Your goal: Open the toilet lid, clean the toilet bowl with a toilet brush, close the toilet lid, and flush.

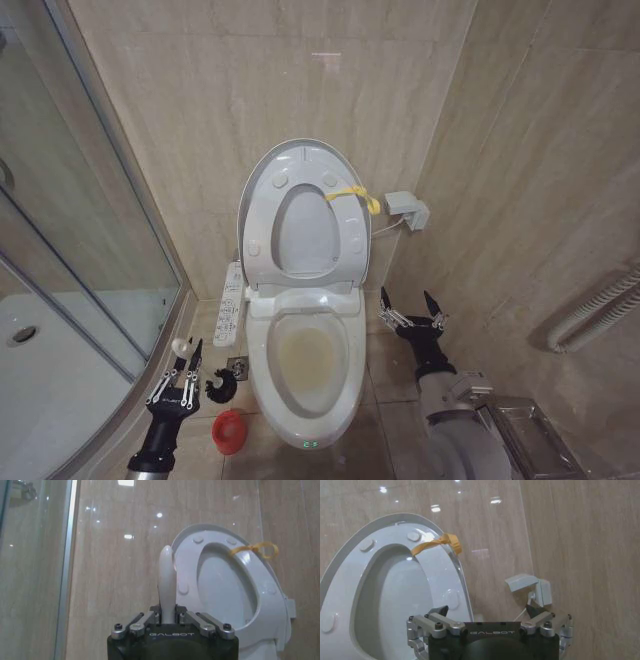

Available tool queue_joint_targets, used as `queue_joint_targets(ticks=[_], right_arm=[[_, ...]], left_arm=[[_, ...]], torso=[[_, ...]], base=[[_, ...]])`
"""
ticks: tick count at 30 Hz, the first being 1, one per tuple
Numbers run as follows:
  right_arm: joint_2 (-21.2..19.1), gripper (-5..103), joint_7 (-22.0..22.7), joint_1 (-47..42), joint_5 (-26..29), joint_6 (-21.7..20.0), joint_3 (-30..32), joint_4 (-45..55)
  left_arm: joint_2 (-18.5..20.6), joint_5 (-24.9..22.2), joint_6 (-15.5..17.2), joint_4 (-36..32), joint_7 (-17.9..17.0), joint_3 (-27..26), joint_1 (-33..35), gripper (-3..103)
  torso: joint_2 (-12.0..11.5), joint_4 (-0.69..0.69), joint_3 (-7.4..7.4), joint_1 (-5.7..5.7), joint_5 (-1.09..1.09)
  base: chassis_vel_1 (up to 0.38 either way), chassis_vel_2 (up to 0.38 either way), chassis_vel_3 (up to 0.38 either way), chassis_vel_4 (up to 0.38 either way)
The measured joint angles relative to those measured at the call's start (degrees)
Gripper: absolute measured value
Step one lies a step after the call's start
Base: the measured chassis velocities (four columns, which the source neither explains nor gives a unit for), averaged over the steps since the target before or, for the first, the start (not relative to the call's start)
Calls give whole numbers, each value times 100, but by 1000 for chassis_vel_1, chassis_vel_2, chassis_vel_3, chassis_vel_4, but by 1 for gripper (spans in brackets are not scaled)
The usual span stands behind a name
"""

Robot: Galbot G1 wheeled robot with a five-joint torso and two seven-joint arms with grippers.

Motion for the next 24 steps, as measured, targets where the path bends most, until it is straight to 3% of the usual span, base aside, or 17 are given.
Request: queue_joint_targets(ticks=[7,15,24], right_arm=[[0,100,0,0,0,0,0,0],[0,100,0,0,0,0,0,0],[0,100,0,0,0,0,0,0]], left_arm=[[-29,15,-300,906,-52,108,-272,18],[-17,6,-430,1807,-165,206,-706,18],[-153,-25,-642,2885,-166,734,-1535,18]], torso=[[0,1,0,1,0],[0,1,0,1,0],[0,0,0,1,1]], base=[[0,0,0,0],[0,0,0,0],[0,0,0,0]])
